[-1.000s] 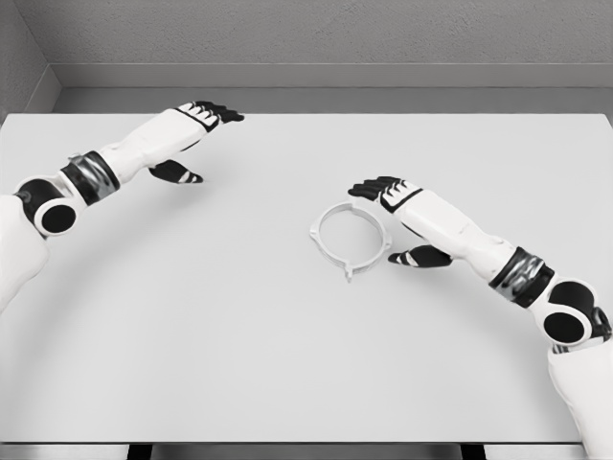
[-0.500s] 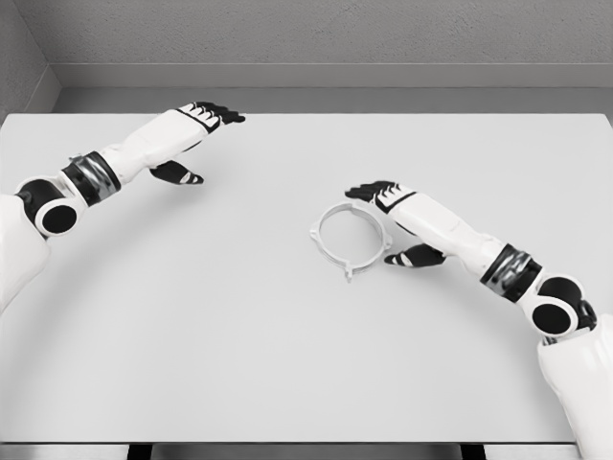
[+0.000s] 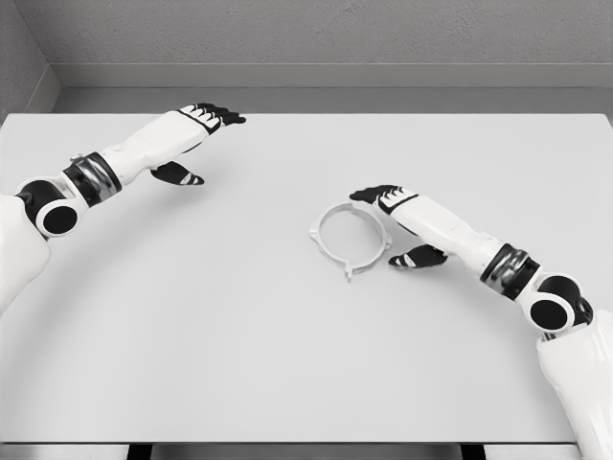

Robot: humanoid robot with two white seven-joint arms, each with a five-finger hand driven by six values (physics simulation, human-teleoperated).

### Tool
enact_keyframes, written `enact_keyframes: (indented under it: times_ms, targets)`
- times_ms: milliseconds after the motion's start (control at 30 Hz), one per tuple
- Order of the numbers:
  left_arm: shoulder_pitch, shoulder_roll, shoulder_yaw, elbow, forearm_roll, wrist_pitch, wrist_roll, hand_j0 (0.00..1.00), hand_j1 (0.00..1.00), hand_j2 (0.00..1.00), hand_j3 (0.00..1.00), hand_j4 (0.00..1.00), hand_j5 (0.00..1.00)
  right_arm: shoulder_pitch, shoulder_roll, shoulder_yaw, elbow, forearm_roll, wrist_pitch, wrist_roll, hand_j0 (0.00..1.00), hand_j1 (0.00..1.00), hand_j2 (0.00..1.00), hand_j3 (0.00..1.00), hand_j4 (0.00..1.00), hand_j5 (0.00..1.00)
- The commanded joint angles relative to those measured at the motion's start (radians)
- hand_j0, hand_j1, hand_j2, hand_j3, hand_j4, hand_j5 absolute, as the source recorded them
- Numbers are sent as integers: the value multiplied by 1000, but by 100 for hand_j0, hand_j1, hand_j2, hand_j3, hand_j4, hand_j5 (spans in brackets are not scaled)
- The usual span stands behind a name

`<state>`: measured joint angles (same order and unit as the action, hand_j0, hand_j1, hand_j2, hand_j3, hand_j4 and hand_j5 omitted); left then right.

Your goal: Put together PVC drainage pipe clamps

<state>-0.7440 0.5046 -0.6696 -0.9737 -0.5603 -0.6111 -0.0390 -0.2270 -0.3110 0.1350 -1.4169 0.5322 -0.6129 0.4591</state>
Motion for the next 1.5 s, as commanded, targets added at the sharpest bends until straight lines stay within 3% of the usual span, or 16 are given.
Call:
enact_keyframes:
  times_ms: [0,433,1467]
  targets:
    - [0,2,1,0,6,0,1,100,100,100,100,100,100,0,0,0,4,-8,2,0,100,100,100,100,100,100]
    - [0,2,1,-2,8,0,1,100,100,100,100,100,100,-31,15,8,67,-6,2,0,100,100,100,100,100,100]
    - [0,3,1,-2,8,0,1,100,100,100,100,100,100,-94,41,21,127,8,2,-4,100,100,100,100,100,100]
